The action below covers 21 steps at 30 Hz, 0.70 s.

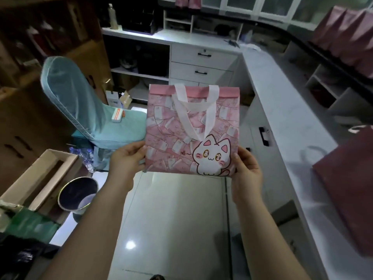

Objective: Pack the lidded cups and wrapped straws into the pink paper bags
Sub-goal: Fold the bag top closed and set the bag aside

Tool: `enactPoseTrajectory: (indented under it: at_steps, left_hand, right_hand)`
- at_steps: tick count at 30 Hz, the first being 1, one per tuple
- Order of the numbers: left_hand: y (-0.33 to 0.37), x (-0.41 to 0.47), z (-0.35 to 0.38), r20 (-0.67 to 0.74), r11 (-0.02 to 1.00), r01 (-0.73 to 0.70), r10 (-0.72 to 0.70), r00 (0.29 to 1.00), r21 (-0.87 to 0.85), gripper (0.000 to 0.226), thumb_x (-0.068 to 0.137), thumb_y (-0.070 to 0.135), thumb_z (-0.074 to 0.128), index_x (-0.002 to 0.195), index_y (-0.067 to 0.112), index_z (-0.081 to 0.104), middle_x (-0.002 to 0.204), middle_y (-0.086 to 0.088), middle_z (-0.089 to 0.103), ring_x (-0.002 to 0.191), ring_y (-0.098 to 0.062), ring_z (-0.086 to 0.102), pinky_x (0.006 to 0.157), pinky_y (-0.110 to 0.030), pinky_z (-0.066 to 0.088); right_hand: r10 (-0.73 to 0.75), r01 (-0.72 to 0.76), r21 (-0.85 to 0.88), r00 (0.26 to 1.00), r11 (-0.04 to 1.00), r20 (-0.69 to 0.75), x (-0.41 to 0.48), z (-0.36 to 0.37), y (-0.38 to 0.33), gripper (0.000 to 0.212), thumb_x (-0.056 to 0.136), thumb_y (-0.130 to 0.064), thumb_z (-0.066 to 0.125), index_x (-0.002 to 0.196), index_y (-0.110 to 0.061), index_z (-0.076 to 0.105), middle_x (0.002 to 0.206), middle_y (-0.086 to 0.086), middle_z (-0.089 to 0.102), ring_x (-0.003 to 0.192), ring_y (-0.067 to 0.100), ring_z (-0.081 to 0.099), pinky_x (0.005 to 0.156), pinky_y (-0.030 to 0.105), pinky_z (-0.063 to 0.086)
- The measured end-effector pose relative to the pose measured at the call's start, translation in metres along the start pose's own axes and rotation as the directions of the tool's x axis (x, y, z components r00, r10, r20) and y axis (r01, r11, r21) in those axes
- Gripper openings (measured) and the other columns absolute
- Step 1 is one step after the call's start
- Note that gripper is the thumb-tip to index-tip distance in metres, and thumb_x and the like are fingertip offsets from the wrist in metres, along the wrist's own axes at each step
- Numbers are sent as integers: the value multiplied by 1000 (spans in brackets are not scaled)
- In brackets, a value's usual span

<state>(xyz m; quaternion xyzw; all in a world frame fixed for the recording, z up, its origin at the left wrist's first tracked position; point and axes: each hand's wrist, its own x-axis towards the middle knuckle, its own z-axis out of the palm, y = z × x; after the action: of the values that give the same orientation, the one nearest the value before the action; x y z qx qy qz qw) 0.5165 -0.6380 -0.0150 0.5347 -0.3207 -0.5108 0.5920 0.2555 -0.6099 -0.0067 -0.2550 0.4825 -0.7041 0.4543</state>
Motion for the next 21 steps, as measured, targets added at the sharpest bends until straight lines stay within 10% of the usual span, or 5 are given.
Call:
enactPoseTrajectory:
  at_steps: [21]
  left_hand:
    - [-6,302,172,-86,997,80,-78,993,18,19,94,5,60,110,9,70,85,7,75,74,-8,70,57,-24,58]
  right_hand:
    - [67,-68,-71,998,995,-14,333,97,32,18,92,1,56,105,-8,66,107,13,70,100,28,65,85,44,53]
